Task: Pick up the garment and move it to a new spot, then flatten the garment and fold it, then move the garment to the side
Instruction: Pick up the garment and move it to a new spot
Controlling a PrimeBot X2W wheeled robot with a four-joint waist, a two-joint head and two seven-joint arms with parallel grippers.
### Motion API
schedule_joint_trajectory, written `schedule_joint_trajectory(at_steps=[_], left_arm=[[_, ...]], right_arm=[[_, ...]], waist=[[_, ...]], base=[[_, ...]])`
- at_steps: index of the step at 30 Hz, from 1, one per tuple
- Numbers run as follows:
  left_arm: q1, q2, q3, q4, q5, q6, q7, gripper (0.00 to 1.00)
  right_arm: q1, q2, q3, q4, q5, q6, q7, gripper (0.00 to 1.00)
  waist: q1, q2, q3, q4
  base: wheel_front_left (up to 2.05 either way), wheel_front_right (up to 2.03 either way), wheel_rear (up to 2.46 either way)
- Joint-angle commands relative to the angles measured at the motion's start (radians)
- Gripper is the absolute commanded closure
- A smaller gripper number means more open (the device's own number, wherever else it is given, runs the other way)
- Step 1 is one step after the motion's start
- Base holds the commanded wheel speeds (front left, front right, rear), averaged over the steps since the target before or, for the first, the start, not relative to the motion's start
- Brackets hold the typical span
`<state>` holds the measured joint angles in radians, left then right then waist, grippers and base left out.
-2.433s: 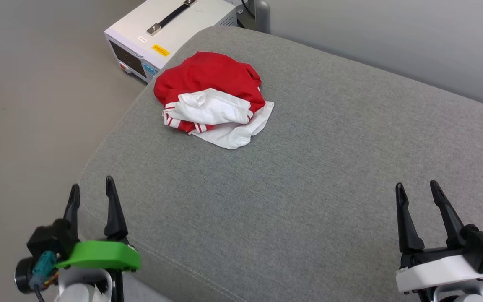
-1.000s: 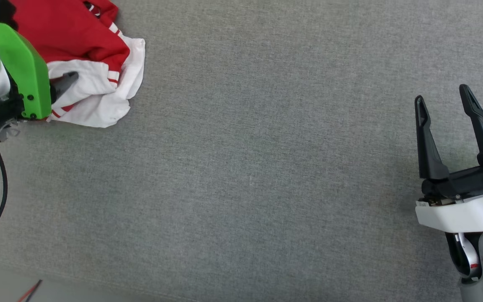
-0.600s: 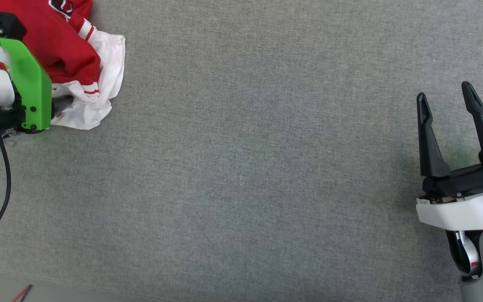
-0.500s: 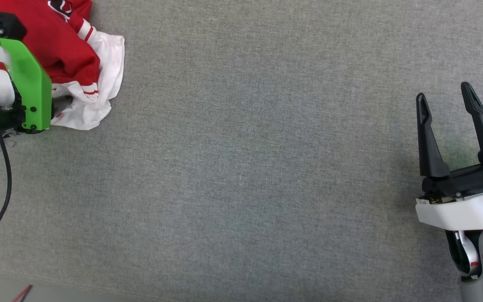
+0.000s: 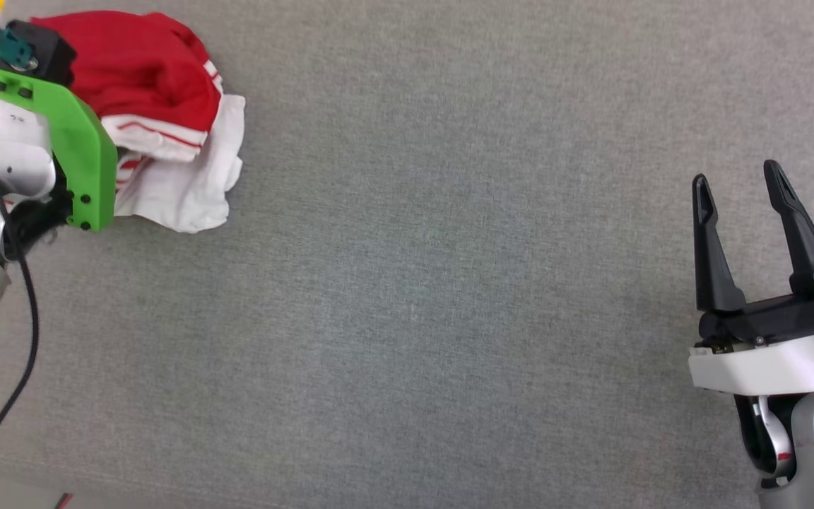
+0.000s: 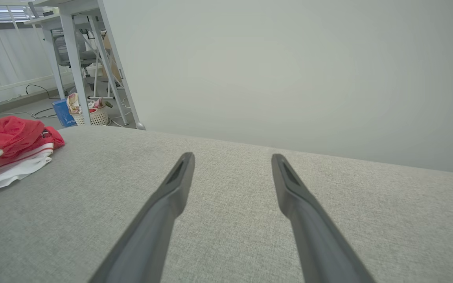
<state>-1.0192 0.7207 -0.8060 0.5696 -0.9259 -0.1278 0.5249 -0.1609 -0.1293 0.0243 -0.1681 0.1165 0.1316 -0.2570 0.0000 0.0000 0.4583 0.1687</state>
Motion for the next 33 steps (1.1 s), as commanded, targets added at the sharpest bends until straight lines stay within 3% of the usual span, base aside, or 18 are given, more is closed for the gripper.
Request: schedule_joint_trajectory(at_steps=[1,8,14,24,33], left_arm=[[-0.020,0.021,-0.001,-0.026,0.006,-0.003,-0.029,1.00],[-0.069,0.056,-0.041,-0.173,0.048,-0.003,-0.107,1.00],[-0.108,0.014,-0.081,-0.281,0.101,-0.003,-0.137,1.00],[-0.167,-0.193,-0.192,-0.313,0.159,-0.003,-0.173,1.00],[-0.191,-0.419,-0.395,-0.232,0.146,-0.003,-0.260,1.00]], right_arm=[[0.013,0.007,-0.003,0.003,0.009,-0.001,-0.005,0.00],[0.032,0.033,-0.004,0.009,0.014,-0.001,-0.005,0.00],[0.048,0.053,-0.019,0.010,0.019,-0.001,-0.005,0.00],[0.049,0.071,-0.032,0.004,0.020,-0.001,-0.005,0.00],[0.050,0.078,-0.095,-0.014,0.013,-0.001,-0.005,0.00]], waist=[[0.0000,0.0000,-0.066,0.012],[0.0000,0.0000,-0.129,-0.002],[0.0000,0.0000,-0.160,-0.039],[0.0000,0.0000,-0.167,-0.140],[0.0000,0.0000,-0.126,-0.211]], base=[[0.00,0.00,0.00],[0.00,0.00,0.00],[0.00,0.00,0.00],[0.00,0.00,0.00],[0.00,0.00,0.00]])
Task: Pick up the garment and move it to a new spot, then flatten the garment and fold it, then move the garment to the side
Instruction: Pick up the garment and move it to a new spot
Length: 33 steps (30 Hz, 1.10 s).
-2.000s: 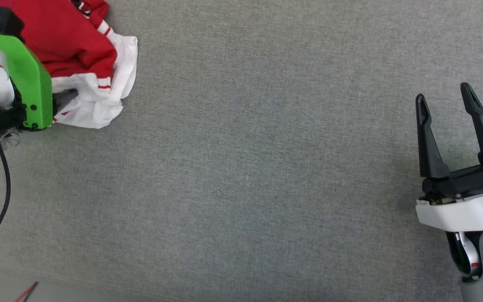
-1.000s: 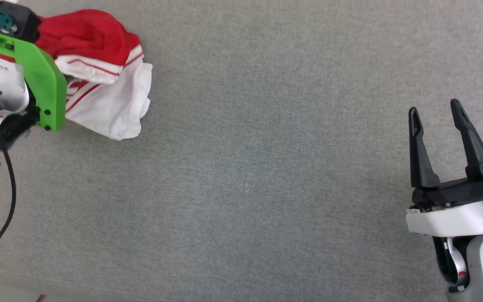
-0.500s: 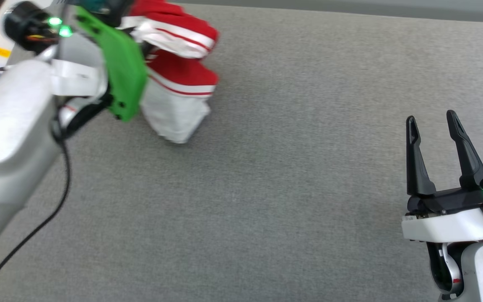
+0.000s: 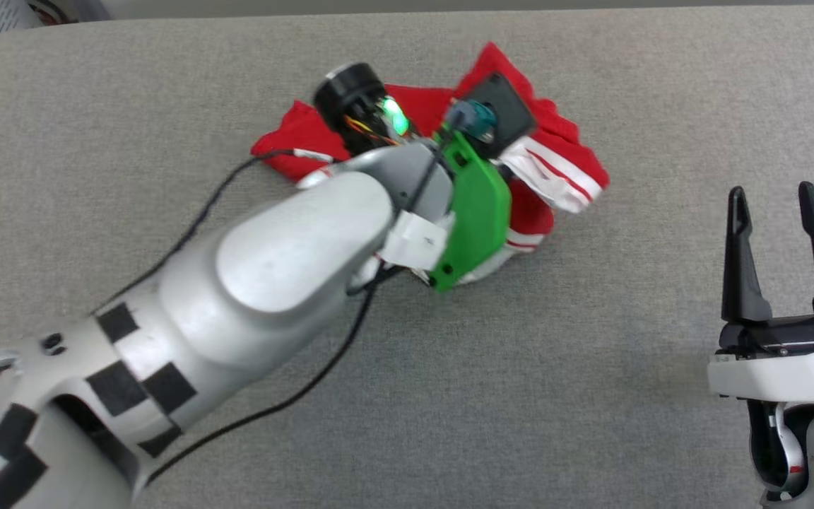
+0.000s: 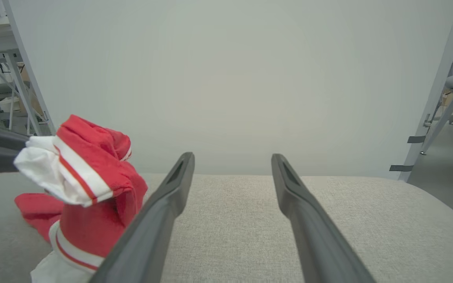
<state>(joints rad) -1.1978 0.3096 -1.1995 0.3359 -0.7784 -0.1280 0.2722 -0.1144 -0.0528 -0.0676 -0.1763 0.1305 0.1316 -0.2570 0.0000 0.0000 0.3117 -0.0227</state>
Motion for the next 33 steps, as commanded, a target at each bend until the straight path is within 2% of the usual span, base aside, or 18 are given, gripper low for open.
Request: schedule_joint_trajectory(at_steps=[1,5,11,18,22,23,24,30,33], left_arm=[[-0.007,-0.039,-0.021,0.020,-0.009,-0.003,-0.020,1.00],[0.020,-0.132,-0.067,0.082,-0.011,-0.003,-0.046,1.00],[0.117,-0.211,-0.080,0.132,0.055,-0.003,-0.017,1.00],[0.244,-0.238,-0.081,0.135,0.131,-0.003,0.054,1.00],[0.241,-0.242,-0.081,0.161,0.128,-0.003,-0.004,1.00],[0.236,-0.243,-0.081,0.167,0.127,-0.003,-0.030,0.83],[0.229,-0.245,-0.081,0.172,0.123,-0.003,-0.058,0.00],[0.180,-0.253,-0.069,0.230,0.090,-0.003,-0.290,0.00],[0.172,-0.254,-0.042,0.261,0.101,0.014,-0.390,0.00]], right_arm=[[0.004,0.002,-0.012,-0.007,0.000,-0.001,-0.005,0.00],[-0.002,0.002,-0.034,-0.012,0.021,-0.001,-0.005,0.00],[-0.025,0.002,-0.025,-0.014,0.026,-0.001,-0.005,0.00],[-0.041,0.002,-0.014,-0.002,0.025,-0.001,-0.005,0.00],[-0.038,0.002,-0.012,0.005,0.023,-0.001,-0.005,0.00],[-0.035,0.003,-0.013,0.008,0.022,-0.001,-0.005,0.00],[-0.031,0.003,-0.011,0.010,0.021,-0.001,-0.005,0.00],[0.002,0.003,-0.019,0.020,0.018,-0.001,-0.005,0.00],[0.023,0.003,-0.022,0.022,0.016,-0.001,-0.005,0.00]], waist=[[0.0000,0.0000,0.026,-0.025],[0.0000,0.0000,0.054,-0.038],[0.0000,0.0000,0.097,-0.052],[0.0000,0.0000,0.119,-0.062],[0.0000,0.0000,0.108,-0.058],[0.0000,0.0000,0.098,-0.054],[0.0000,0.0000,0.090,-0.051],[0.0000,0.0000,0.011,-0.018],[0.0000,0.0000,-0.032,0.002]], base=[[0.00,0.00,0.00],[0.00,0.00,0.00],[0.00,0.00,0.00],[0.00,0.00,0.00],[0.00,0.00,0.00],[0.00,0.00,0.00],[0.00,0.00,0.00],[0.00,0.00,0.00],[0.00,0.00,0.00]])
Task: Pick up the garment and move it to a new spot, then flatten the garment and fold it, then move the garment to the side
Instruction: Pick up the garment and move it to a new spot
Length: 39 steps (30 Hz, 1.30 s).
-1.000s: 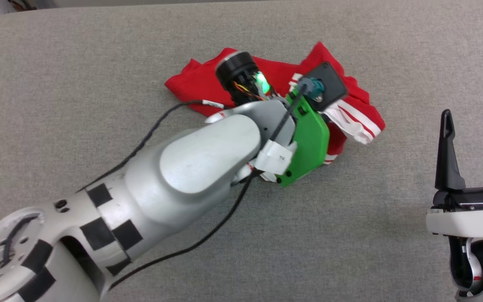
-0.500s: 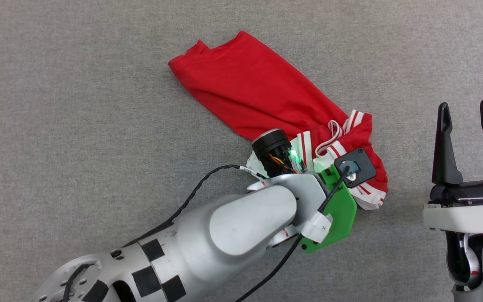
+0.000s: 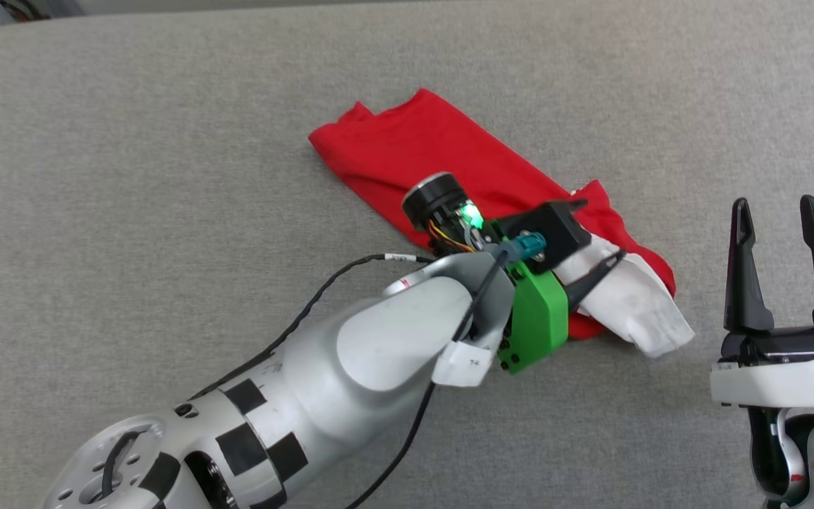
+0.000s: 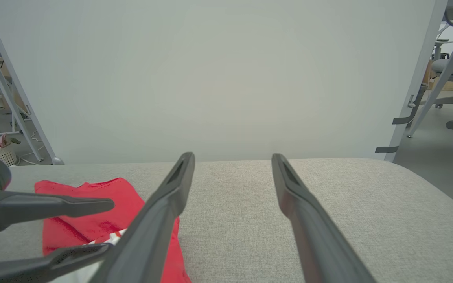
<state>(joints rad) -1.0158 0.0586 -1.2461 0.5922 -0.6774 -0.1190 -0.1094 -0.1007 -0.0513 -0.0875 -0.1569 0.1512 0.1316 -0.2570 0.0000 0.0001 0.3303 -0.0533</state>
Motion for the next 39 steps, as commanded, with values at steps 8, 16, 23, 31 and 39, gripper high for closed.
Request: schedule_joint_trajectory(at_steps=[8,16,23,31,39], left_arm=[[0.040,0.060,0.121,0.002,0.011,0.131,-0.144,0.00],[0.232,0.212,0.384,-0.216,0.110,0.304,-0.152,0.00],[0.473,0.275,0.616,-0.368,0.209,0.380,-0.152,0.00],[0.714,0.262,0.810,-0.438,0.281,0.370,-0.152,0.00],[0.885,0.205,0.941,-0.462,0.346,0.285,-0.152,0.00]], right_arm=[[0.056,0.001,0.001,0.002,-0.013,-0.001,-0.005,0.00],[0.087,0.001,0.002,-0.005,-0.022,-0.001,-0.005,0.00],[0.109,0.001,0.004,0.000,-0.027,-0.001,-0.005,0.00],[0.134,0.001,0.020,0.026,-0.027,-0.001,-0.005,0.00],[0.172,0.001,0.031,0.071,-0.023,-0.001,-0.005,0.00]], waist=[[0.0000,-0.0001,-0.135,0.075],[0.0000,-0.0001,-0.180,0.110],[0.0000,-0.0001,-0.211,0.132],[0.0000,-0.0001,-0.241,0.137],[0.0000,-0.0001,-0.272,0.133]], base=[[0.00,0.00,0.00],[0.00,0.00,0.00],[0.00,0.00,0.00],[0.00,0.00,0.00],[0.00,0.00,0.00]])
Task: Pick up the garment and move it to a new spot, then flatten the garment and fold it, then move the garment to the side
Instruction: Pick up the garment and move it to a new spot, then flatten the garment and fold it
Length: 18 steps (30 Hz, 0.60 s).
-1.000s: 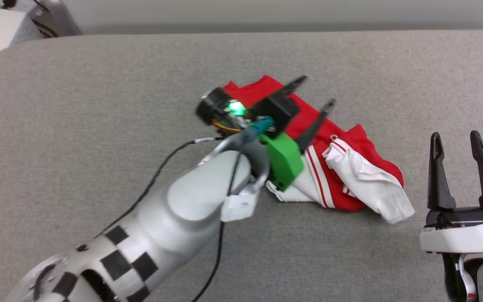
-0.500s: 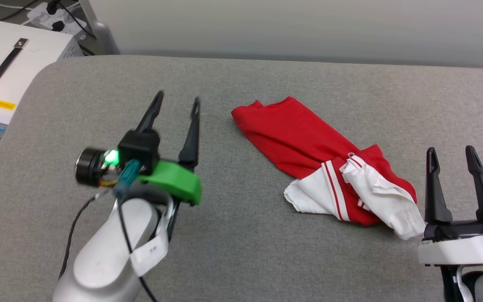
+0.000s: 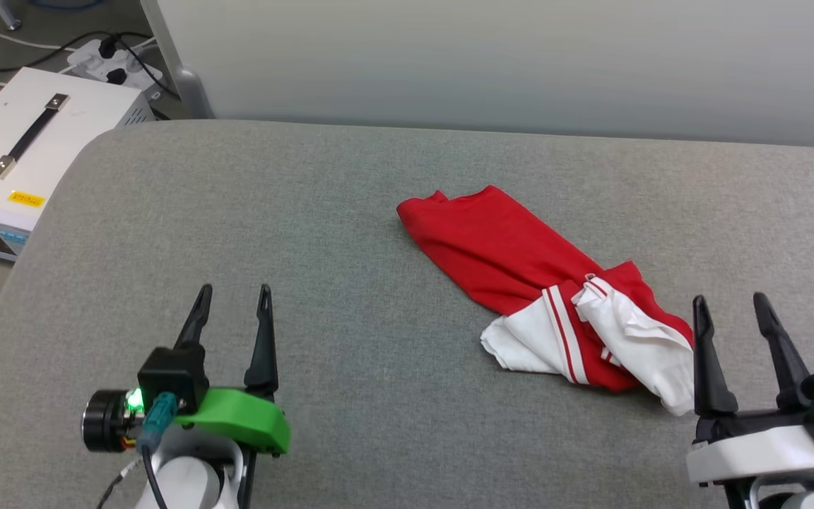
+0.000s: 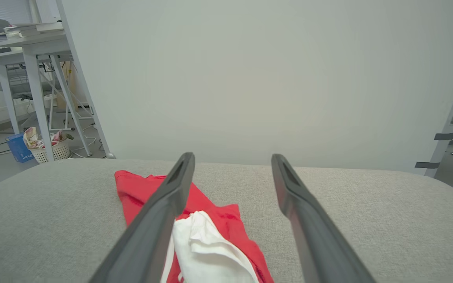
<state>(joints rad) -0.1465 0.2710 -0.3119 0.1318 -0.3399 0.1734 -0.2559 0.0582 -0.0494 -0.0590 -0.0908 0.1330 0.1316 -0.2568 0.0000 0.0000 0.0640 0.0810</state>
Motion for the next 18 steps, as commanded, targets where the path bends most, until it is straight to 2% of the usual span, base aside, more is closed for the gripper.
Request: schedule_joint_trajectory(at_steps=[1,10,18], left_arm=[[0.028,-0.016,0.018,-0.002,0.017,-0.017,-0.006,0.00],[0.105,-0.082,0.102,0.019,0.093,-0.102,-0.006,0.00],[0.134,-0.132,0.155,0.038,0.139,-0.152,-0.006,0.00]], right_arm=[[0.017,-0.001,0.003,0.009,-0.004,-0.001,-0.005,0.00],[0.064,-0.001,0.010,0.055,-0.009,-0.001,-0.005,0.00],[0.092,-0.001,0.005,0.080,-0.007,-0.001,-0.005,0.00]], waist=[[0.0000,0.0000,-0.009,-0.001],[0.0000,0.0000,-0.037,-0.004],[0.0000,0.0000,-0.046,-0.005]], base=[[0.00,0.00,0.00],[0.00,0.00,0.00],[0.00,0.00,0.00]])
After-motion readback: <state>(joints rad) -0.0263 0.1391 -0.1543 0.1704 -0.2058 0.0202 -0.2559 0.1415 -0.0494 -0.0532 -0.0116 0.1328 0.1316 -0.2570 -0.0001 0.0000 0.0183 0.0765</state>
